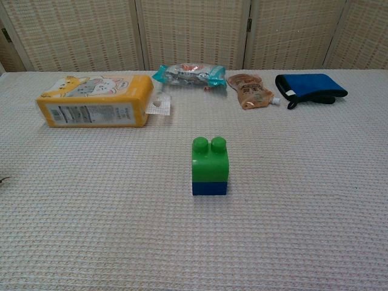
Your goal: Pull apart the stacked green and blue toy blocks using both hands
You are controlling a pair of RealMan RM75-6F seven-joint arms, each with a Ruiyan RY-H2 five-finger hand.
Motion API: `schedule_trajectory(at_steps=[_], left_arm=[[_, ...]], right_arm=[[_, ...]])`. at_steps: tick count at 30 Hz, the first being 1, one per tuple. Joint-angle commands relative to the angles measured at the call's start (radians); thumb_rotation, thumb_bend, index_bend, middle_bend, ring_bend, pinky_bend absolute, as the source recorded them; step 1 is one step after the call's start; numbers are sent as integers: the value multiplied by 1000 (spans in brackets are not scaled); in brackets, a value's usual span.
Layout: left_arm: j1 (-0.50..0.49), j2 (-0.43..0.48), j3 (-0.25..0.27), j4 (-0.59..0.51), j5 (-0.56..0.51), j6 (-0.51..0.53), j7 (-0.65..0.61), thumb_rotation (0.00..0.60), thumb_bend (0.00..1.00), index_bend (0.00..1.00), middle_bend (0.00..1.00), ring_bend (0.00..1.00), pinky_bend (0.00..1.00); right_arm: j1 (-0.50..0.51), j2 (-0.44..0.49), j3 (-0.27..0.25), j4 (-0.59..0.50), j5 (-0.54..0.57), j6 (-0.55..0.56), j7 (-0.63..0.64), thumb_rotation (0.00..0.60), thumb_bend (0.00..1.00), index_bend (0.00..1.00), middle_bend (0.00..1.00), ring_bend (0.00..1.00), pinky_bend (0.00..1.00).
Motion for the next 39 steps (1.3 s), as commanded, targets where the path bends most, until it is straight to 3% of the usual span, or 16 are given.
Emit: schedule_trajectory(at_steps=[1, 7, 11, 14, 22, 27, 32, 39], left_arm=[[0, -2, 1, 1, 1, -2, -1, 600, 242, 80, 6, 0, 0], [-10, 1, 16, -7, 31, -15, -21, 600, 243, 79, 6, 0, 0], [-26, -2, 38, 1, 99, -13, -111, 600, 242, 79, 32, 1, 10], [-38, -13, 36, -8, 96, -26, -184, 600, 241, 83, 67, 10, 74], [-113, 33, 35, -196, 80, -146, -304, 600, 238, 51, 146, 33, 66], [-143, -22, -7, -246, -2, -201, -216, 600, 234, 43, 199, 57, 66], [-202, -169, -96, -222, -88, -236, -113, 600, 234, 67, 235, 74, 66], [-272, -346, -186, -190, -226, -253, 65, 600, 232, 80, 257, 85, 65]], right_arm=[[0, 1, 0, -1, 0, -1, 3, 600, 414, 0, 0, 0, 0], [-2, 4, -3, 1, -9, 5, 5, 600, 414, 0, 0, 0, 0], [-4, 5, 0, 4, -14, 13, 16, 600, 414, 0, 0, 0, 0], [-6, -1, 8, 9, -15, 27, 23, 600, 414, 0, 0, 0, 0], [-5, -24, 12, 14, -21, 37, -2, 600, 414, 0, 0, 0, 0], [-14, -34, 5, 17, -53, 65, -13, 600, 414, 0, 0, 0, 0], [-27, -31, -3, 18, -87, 93, 0, 600, 415, 0, 0, 0, 0], [-11, -24, 21, 26, -28, 59, 22, 600, 414, 0, 0, 0, 0]])
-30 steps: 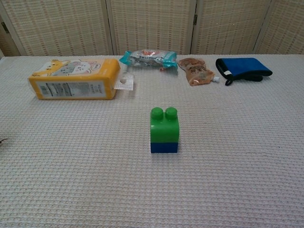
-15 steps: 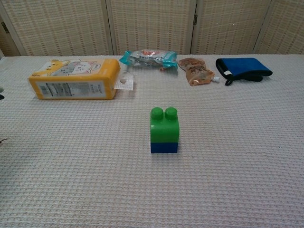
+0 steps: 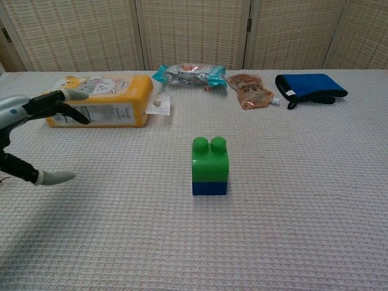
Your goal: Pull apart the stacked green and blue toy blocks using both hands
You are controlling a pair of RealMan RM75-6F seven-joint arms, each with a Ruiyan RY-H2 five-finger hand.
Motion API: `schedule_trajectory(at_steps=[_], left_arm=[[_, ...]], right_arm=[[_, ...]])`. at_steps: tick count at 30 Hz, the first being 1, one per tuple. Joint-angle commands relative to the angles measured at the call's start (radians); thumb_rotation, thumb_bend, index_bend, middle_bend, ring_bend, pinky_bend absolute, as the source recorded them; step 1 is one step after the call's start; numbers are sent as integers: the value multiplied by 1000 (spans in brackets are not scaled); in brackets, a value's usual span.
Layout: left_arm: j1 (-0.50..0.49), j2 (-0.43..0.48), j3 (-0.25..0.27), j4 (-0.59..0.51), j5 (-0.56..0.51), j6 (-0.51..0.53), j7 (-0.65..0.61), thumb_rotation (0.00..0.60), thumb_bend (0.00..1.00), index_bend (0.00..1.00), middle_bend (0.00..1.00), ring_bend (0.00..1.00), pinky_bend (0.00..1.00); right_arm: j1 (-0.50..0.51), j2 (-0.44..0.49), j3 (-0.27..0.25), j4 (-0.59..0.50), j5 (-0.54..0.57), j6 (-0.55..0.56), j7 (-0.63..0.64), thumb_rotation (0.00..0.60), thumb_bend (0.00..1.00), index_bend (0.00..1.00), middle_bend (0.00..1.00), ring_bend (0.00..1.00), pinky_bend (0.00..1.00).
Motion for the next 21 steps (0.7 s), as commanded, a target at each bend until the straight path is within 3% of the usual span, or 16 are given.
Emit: schedule_trajectory(at_steps=[1, 8, 21], left_arm=[[-52, -102, -52, 23, -82, -18, 104, 600, 232, 82, 259, 86, 64], [-116, -223, -70, 45, -170, -47, 236, 600, 226, 86, 261, 84, 54], [-205, -388, -123, 153, -262, -38, 346, 600, 212, 68, 261, 59, 22]], right_arm=[[10, 6, 12, 3, 25, -20, 14, 600, 414, 0, 0, 0, 0], [19, 26, 21, 1, 42, -39, 57, 600, 414, 0, 0, 0, 0], [39, 55, 18, 3, 60, -92, 111, 600, 414, 0, 0, 0, 0]])
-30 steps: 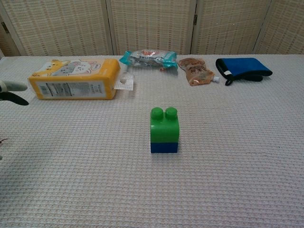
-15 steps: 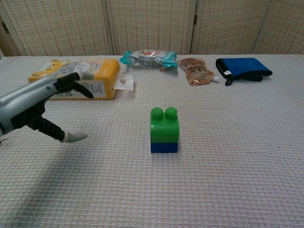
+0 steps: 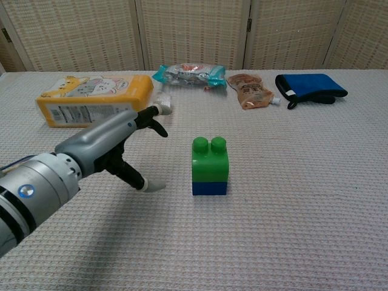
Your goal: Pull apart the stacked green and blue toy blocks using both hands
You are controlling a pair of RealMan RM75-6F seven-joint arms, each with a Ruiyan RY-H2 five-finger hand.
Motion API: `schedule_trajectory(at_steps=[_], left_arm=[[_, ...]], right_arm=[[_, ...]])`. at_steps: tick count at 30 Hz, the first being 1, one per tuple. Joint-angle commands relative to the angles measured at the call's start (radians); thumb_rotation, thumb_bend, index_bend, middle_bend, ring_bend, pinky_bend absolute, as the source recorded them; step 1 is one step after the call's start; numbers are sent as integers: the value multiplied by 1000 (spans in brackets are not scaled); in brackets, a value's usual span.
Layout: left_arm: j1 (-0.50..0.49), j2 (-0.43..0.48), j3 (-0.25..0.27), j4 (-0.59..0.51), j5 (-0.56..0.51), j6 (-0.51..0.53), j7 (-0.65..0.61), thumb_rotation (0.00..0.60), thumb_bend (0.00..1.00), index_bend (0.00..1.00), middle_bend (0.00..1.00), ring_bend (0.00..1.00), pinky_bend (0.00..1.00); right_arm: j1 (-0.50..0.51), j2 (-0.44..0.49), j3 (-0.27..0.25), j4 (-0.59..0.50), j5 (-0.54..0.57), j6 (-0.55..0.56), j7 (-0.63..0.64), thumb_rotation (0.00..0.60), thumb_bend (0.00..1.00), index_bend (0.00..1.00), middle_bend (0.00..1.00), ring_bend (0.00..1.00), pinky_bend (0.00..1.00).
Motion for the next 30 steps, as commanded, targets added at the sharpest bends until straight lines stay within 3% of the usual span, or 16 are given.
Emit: schedule_trajectory(at_steps=[1, 21, 30], left_arm=[[-28, -48, -28, 49, -26, 8, 23, 600, 212, 68, 261, 55, 15], [-149, -203, -105, 238, -134, -41, 17, 600, 210, 99, 265, 62, 0], [-173, -242, -111, 321, -100, -36, -62, 600, 213, 202, 431, 131, 0]], right_arm=[[5, 6, 0, 0, 8, -10, 8, 600, 414, 0, 0, 0, 0], [14, 40, 14, 11, 39, -31, 87, 600, 414, 0, 0, 0, 0], [18, 40, 18, 14, 49, -37, 91, 600, 414, 0, 0, 0, 0]])
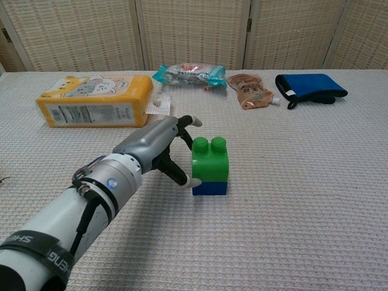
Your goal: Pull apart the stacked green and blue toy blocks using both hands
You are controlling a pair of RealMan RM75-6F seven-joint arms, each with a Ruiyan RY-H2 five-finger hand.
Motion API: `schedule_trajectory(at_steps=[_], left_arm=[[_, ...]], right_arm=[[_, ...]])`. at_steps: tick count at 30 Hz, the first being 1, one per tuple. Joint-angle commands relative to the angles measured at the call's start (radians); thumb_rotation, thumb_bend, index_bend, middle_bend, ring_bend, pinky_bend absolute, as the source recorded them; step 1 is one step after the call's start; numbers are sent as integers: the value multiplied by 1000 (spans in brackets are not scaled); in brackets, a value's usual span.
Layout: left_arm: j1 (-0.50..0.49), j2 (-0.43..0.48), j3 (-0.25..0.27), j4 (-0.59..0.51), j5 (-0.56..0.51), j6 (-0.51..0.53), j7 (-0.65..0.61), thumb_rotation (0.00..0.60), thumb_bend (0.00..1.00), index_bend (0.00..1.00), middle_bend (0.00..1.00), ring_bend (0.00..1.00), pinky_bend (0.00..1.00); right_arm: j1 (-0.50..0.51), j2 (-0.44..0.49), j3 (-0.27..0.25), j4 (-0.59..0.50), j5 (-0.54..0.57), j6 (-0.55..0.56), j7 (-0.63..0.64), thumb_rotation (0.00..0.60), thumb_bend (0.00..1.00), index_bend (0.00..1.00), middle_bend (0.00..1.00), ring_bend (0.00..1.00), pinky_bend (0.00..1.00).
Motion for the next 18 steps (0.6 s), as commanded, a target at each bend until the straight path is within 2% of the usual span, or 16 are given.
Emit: schedule_trajectory(at_steps=[1, 6, 13, 18], left_arm=[[-8, -14, -3, 21, 17, 4, -29, 600, 213, 208, 438, 133, 0], [-17, -29, -8, 48, 22, 8, -50, 600, 214, 238, 484, 148, 0], [-5, -35, -17, 80, 34, 23, -124, 600, 225, 410, 666, 226, 0], [26, -7, -13, 41, 41, 42, -183, 600, 279, 517, 796, 293, 0]], right_arm=[[2, -1, 1, 2, 4, -4, -1, 600, 414, 0, 0, 0, 0], [7, -3, 2, 3, 12, -13, -6, 600, 414, 0, 0, 0, 0], [16, -15, 1, 14, 16, -27, -16, 600, 414, 0, 0, 0, 0], [33, -29, 2, 21, 41, -63, -37, 600, 414, 0, 0, 0, 0]])
